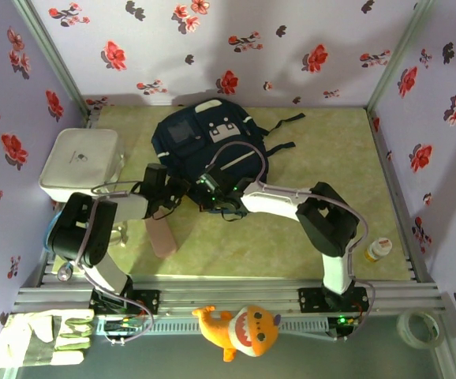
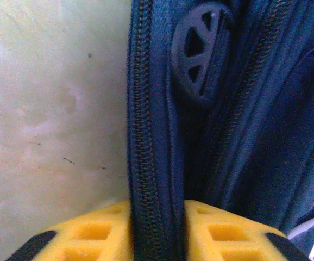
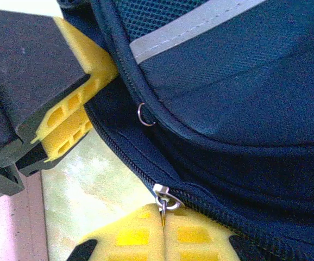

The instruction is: Pack the student bag

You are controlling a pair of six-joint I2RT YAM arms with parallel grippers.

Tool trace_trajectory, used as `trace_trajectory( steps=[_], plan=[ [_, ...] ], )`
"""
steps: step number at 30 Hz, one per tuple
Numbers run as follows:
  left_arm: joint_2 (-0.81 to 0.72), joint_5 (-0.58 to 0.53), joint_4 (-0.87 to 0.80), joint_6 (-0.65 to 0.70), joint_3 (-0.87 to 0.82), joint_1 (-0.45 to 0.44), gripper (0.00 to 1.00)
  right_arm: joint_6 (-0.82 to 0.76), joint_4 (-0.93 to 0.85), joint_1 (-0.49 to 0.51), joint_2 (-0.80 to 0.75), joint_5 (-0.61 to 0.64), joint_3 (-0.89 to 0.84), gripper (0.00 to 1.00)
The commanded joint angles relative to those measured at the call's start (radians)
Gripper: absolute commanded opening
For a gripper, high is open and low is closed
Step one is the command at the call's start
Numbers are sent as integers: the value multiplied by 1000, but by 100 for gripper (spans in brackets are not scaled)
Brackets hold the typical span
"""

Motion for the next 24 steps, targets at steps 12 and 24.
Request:
trace_trajectory(
  steps=[12, 24],
  plan=[
    [-57, -101, -35, 73, 6, -9, 0, 120, -257, -36, -247, 465, -219, 0],
    [-59, -74, -60, 91, 29, -8, 0, -42, -162, -91, -232, 251, -198, 8]
  ],
)
